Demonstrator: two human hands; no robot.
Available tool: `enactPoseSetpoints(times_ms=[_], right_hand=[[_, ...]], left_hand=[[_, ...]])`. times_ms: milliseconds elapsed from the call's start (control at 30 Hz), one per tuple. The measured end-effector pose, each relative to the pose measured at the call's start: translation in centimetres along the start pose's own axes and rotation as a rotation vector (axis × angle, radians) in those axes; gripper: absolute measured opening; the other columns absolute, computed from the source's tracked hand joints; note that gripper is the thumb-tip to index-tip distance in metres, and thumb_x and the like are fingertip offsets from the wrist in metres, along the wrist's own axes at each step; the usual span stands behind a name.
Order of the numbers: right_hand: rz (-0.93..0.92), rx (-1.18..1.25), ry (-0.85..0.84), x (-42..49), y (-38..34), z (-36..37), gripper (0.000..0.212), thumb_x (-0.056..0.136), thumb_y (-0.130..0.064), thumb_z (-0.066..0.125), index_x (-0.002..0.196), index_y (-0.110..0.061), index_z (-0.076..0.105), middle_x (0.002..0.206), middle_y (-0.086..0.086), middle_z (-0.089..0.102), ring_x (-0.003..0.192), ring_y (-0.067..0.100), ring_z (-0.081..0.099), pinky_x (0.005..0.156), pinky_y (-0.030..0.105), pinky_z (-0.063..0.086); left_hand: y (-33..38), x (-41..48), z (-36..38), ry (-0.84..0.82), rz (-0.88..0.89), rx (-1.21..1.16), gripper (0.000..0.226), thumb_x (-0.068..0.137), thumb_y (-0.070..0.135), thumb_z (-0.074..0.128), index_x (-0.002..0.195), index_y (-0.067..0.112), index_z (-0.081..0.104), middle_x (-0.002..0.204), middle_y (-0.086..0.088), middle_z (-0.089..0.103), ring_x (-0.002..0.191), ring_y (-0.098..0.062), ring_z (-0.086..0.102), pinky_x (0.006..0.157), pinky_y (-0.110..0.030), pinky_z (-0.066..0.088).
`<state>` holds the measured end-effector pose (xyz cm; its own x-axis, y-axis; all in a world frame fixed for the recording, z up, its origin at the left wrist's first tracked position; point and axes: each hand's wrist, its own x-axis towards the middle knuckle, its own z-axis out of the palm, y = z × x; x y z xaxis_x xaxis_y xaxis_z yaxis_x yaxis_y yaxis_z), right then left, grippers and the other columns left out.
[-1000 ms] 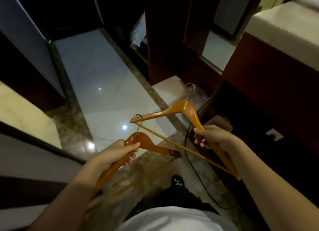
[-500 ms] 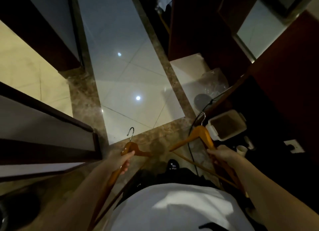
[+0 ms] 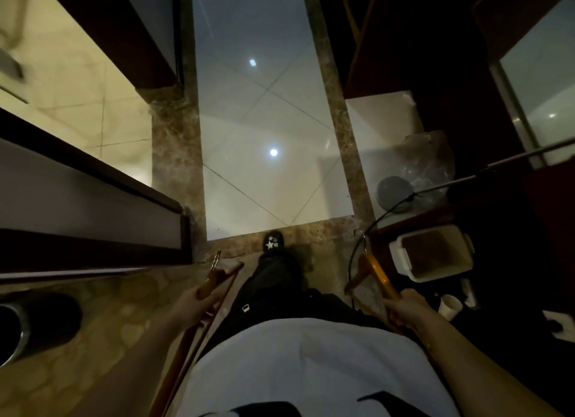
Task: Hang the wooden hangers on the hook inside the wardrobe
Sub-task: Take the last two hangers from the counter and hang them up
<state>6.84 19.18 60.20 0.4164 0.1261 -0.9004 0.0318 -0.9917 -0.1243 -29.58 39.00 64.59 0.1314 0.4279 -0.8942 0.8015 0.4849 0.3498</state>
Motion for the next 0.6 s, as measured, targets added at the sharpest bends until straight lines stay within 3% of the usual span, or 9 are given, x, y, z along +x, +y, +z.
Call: enactPoseSetpoints(times_ms=[133,333,433,600], right_hand=[[-0.103,0.022,-0.007,-0.6,-8.8,-1.0,0.02,0.087,-0.027,0.056,0.079,-0.008,0.06,0.073,0.013,0.062,0.07,0.029,0.061,0.071,0.04,0.052],[-0.295,0.069,0.036,-0.8,-22.4,-3.5,0.021,0.084,-0.039,0.058,0.083,-0.019,0.062,0.088,0.014,0.066,0.085,0.032,0.064,0.084,0.048,0.054],[-0.329,0.097,0.112,-0.7,-27.8,-5.0,0.02,0.088,-0.026,0.057,0.086,-0.007,0.062,0.082,0.014,0.066,0.077,0.03,0.064,0.079,0.044,0.053],[-0.284,0.144,0.171,0.9,-32.6,-7.9,0.019,0.091,-0.022,0.052,0.082,-0.007,0.061,0.071,0.012,0.063,0.064,0.024,0.061,0.069,0.039,0.053]], left_hand=[[2.4,2.8,-3.0,0.037,-0.031,-0.061,0.015,0.093,0.02,0.053,0.081,0.011,0.055,0.069,-0.01,0.054,0.058,-0.018,0.052,0.054,-0.025,0.043],[8.5,7.7,-7.8,0.025,-0.048,-0.044,0.011,0.089,0.016,0.06,0.089,0.008,0.052,0.074,-0.01,0.054,0.064,-0.019,0.054,0.053,-0.024,0.044],[12.6,10.1,-10.4,-0.018,-0.023,-0.008,0.015,0.09,0.019,0.058,0.097,0.006,0.054,0.074,-0.01,0.055,0.063,-0.018,0.054,0.056,-0.025,0.046],[20.3,14.0,-14.4,-0.018,0.029,0.088,0.027,0.089,0.021,0.06,0.106,0.001,0.052,0.075,-0.008,0.056,0.063,-0.018,0.054,0.061,-0.027,0.047]])
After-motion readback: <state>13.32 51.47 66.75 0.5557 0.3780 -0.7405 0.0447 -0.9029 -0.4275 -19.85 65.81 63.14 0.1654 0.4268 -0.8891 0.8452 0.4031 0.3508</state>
